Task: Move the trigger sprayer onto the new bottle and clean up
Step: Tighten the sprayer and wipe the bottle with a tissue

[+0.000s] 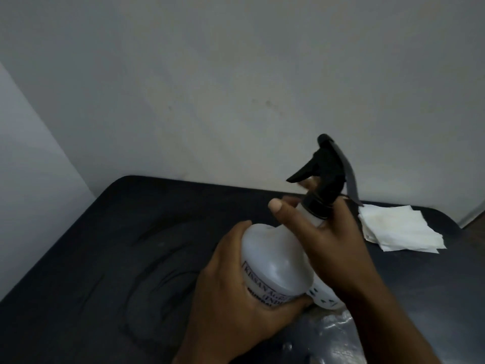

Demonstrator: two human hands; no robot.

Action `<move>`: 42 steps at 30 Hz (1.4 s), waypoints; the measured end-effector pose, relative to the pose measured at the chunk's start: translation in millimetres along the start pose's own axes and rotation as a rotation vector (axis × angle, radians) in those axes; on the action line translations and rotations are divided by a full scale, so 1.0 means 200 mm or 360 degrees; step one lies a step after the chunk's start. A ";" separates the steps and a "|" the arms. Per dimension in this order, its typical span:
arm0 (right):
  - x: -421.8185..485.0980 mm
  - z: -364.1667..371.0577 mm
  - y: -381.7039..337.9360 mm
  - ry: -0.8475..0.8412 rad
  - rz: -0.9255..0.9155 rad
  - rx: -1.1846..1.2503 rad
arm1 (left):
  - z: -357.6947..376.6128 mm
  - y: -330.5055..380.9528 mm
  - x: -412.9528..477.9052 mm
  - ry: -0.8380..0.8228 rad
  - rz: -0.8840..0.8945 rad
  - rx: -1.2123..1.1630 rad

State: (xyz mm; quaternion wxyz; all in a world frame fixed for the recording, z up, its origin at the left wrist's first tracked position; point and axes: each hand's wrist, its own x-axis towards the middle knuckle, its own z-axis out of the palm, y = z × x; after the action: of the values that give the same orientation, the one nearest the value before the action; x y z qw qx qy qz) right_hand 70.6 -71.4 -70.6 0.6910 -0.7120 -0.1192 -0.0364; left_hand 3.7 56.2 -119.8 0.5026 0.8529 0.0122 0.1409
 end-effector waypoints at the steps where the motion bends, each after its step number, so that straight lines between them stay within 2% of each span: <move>1: 0.00 0.02 0.00 -0.0053 0.0010 0.0186 | -0.01 0.00 -0.01 -0.0038 0.0016 0.0010; 4: 0.02 0.04 0.01 -0.0134 -0.0063 0.0496 | -0.10 -0.03 0.01 -0.0264 0.0080 0.0002; 6: 0.02 0.03 0.02 -0.0201 0.0069 0.0502 | -0.18 -0.07 0.03 -0.0364 0.0152 -0.0069; 7: 0.02 0.03 0.02 -0.0268 0.0188 0.0475 | -0.21 -0.08 0.04 -0.0330 0.0150 -0.0149; 11: -0.03 0.07 0.08 -0.0490 0.0638 0.0349 | -0.28 -0.13 0.07 0.0234 -0.0048 -0.0667; 15: -0.17 0.10 0.16 -0.0747 0.0956 0.0321 | -0.31 -0.17 0.10 0.0593 -0.0260 -0.0867; 20: -0.23 0.05 0.25 -0.0593 0.1322 0.0306 | -0.35 -0.18 0.10 0.0875 -0.0324 -0.1013; 26: -0.20 0.06 0.27 -0.0637 0.1286 0.0173 | -0.41 -0.16 0.11 0.1072 -0.0288 -0.1055; 35: -0.20 0.12 0.30 -0.0722 0.1123 0.0239 | -0.44 -0.17 0.12 0.1148 -0.0215 -0.1017; 42: -0.16 0.39 0.24 -0.0902 0.0974 0.0043 | -0.55 -0.16 0.11 0.1431 -0.0088 -0.0972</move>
State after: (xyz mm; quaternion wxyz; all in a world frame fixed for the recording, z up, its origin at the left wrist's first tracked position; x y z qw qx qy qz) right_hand 40.5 1.1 -127.7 0.6191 -0.6873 -0.0880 0.3696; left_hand 2.0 168.6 -91.8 0.6763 0.5230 0.2070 0.4756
